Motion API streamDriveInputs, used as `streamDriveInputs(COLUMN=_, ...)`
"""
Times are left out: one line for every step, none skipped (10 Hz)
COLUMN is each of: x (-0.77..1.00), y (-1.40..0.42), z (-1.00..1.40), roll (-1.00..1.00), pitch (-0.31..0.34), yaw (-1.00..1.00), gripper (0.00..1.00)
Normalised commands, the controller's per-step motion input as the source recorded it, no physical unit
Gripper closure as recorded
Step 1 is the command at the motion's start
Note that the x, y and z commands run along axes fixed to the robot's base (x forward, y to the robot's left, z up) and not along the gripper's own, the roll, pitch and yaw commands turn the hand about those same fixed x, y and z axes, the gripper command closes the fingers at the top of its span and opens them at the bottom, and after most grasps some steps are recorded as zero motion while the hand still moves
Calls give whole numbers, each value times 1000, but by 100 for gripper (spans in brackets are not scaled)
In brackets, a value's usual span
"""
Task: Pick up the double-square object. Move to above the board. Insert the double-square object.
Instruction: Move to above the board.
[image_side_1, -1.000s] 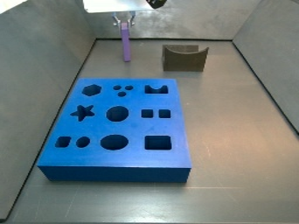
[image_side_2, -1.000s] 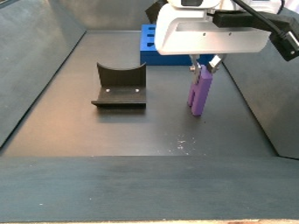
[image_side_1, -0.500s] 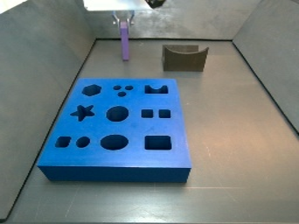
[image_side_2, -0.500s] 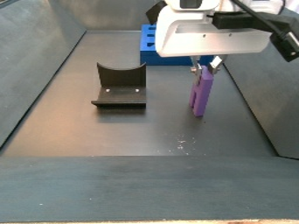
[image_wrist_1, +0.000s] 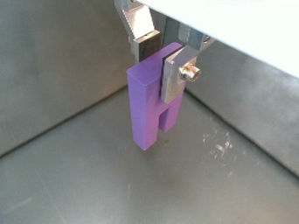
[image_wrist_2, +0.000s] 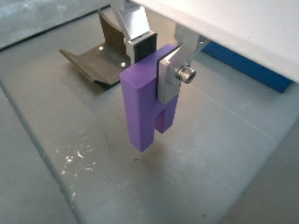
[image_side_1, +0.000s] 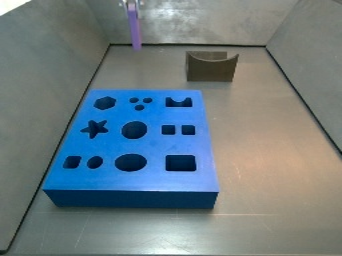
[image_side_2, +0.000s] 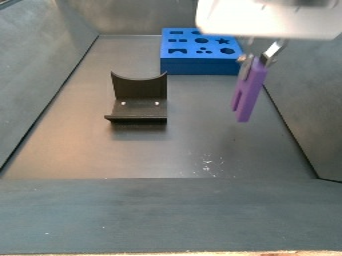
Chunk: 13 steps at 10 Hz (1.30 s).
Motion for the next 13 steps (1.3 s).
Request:
streamDriveInputs(x=-211, y=106, z=1000, roll=109, pitch=57, yaw=-10, gripper=100)
streamDriveInputs(x=-207, y=102, z=1000, roll=99, pitch=49, yaw=-4, gripper=100)
streamDriveInputs(x=-199, y=96, z=1000, roll=82, pitch=30, yaw=-2, gripper=100)
streamDriveInputs(x=-197, y=95, z=1000, roll=77, pitch=26, yaw=-4, gripper=100)
streamDriveInputs(x=-191, y=89, z=1000, roll=62, pitch=20, yaw=-7, gripper=100)
streamDriveInputs(x=-187, y=87, z=1000, roll=50, pitch=22, yaw=-7, gripper=100)
streamDriveInputs(x=-179, y=87, z=1000, roll=36, pitch=27, yaw=-10, gripper=100)
streamDriveInputs(x=-171, y=86, z=1000, roll=25, pitch=33, yaw=-15, gripper=100)
streamDriveInputs(x=-156, y=86, z=1000, roll=13, pitch=43, yaw=-22, gripper=100)
streamDriveInputs(x=-146, y=87, z=1000, roll=2, pitch=54, yaw=-26, gripper=100)
streamDriveInputs(x=-128, y=87, z=1000, roll=-8, pitch=63, yaw=-33, gripper=100)
streamDriveInputs(x=-119, y=87, z=1000, roll=-10, pitch=64, yaw=-34, gripper=100)
streamDriveInputs(x=-103, y=83, z=1000, roll=-11, pitch=65, yaw=-34, gripper=100)
